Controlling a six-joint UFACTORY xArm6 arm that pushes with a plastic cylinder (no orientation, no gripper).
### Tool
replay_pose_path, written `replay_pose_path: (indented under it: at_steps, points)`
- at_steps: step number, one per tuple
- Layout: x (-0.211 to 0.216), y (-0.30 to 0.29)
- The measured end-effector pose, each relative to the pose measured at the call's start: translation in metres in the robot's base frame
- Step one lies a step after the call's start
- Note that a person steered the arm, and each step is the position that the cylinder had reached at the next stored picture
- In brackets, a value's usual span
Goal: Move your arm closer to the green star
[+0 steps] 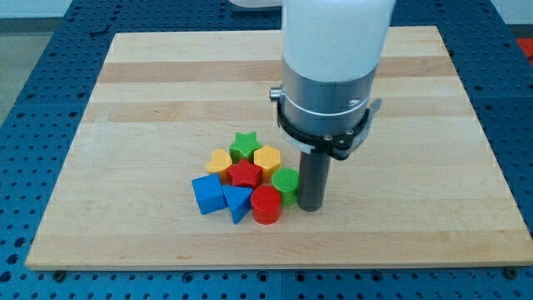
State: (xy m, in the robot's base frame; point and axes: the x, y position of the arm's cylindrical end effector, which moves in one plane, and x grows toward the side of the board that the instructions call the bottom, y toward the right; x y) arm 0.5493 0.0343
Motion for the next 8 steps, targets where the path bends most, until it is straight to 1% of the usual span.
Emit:
replay_pose_path:
  at_steps: [2, 4, 5, 6, 8]
  points:
    - [-0.001, -0.016]
    - [-0.002, 0.013]
    - [-0.014, 0.018]
    - [-0.038, 0.025]
    - [-0.110, 0.021]
